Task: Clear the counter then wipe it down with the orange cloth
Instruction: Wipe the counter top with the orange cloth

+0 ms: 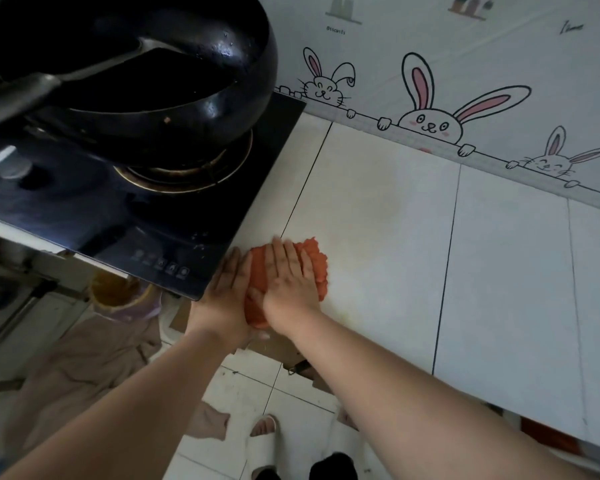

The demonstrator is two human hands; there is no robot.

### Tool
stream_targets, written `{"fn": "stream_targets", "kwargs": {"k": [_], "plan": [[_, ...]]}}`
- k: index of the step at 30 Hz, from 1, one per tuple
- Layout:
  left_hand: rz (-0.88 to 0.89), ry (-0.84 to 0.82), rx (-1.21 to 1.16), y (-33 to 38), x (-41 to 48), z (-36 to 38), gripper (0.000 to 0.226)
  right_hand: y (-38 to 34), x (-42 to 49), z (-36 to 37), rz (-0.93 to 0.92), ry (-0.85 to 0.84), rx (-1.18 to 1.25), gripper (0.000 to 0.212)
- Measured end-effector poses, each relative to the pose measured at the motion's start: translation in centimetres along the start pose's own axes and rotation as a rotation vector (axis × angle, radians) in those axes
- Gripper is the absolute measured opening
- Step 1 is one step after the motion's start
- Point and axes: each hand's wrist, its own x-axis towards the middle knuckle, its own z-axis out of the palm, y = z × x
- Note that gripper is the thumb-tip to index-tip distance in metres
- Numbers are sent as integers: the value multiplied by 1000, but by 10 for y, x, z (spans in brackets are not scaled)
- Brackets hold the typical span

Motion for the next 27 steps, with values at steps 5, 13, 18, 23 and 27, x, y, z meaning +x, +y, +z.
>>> {"fn": "stream_targets", "kwargs": {"k": [5,13,18,23,27], "plan": [[148,-18,197,10,4,8,144,42,-24,-8,-180,-81,-61,85],[237,-83,310,21,18,-8,93,92,-69,-16,-62,-64,-198,87],[194,-186,438,37,24,-20,91,52,-67,0,113,-135,-115,103],[157,-234,454,42,22,-23,104,85,-89,-4,-76,-90,-187,90],[172,-232,437,41,20,-24,105,149,-137,-12,-91,-58,-212,87]]}}
